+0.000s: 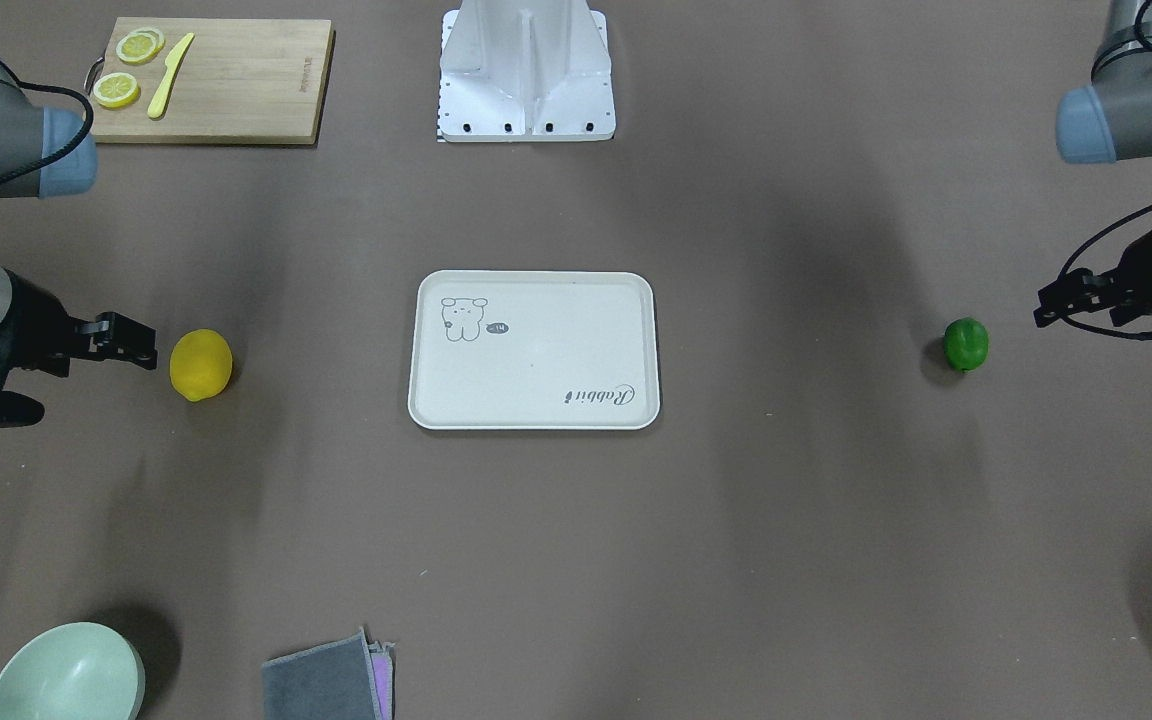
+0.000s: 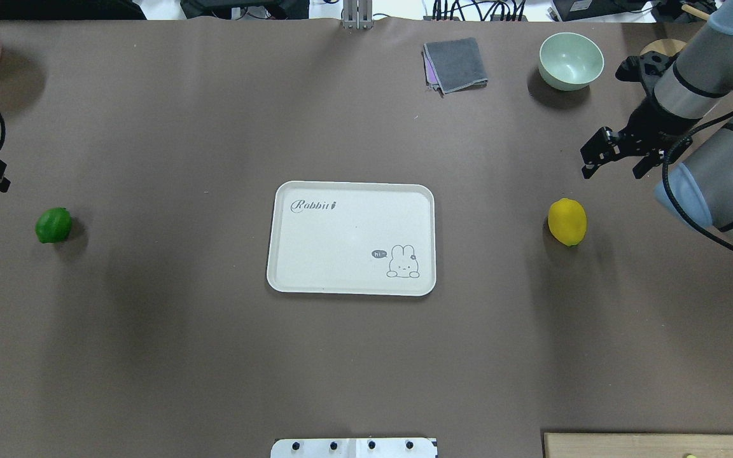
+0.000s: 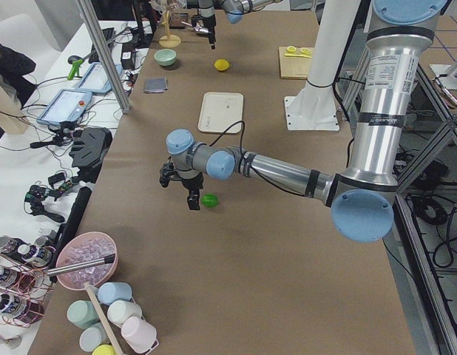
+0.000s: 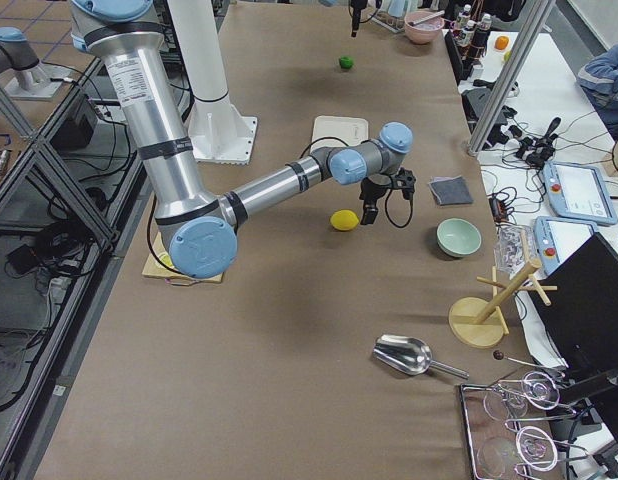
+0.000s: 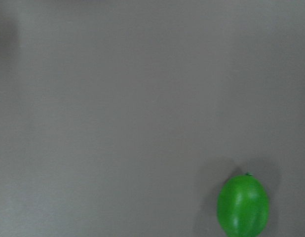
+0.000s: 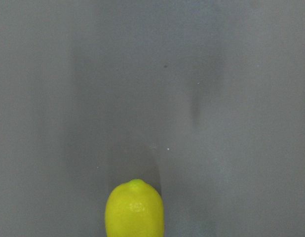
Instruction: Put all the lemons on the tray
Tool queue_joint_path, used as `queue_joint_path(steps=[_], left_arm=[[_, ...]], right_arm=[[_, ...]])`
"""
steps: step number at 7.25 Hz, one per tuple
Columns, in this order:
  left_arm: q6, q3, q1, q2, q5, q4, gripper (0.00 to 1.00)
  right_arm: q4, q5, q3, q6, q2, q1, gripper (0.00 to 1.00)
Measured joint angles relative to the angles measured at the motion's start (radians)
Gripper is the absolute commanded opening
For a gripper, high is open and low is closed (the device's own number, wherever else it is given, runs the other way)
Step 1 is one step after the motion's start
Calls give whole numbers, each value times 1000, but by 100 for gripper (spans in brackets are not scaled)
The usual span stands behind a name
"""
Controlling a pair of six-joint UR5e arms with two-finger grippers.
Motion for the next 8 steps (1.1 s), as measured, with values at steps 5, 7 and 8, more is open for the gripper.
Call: queue_joint_path(steps=[5, 7, 8], left_arm=[[12, 51, 33, -25, -6, -12, 98], [5, 95, 55, -67, -9, -9, 98], [4, 103, 60, -84, -8, -5, 97]], right_arm=[[65, 3, -85, -9, 30, -79, 99], [100, 4, -118, -23, 28, -95, 99], [108, 4, -132, -33, 28, -103, 98]])
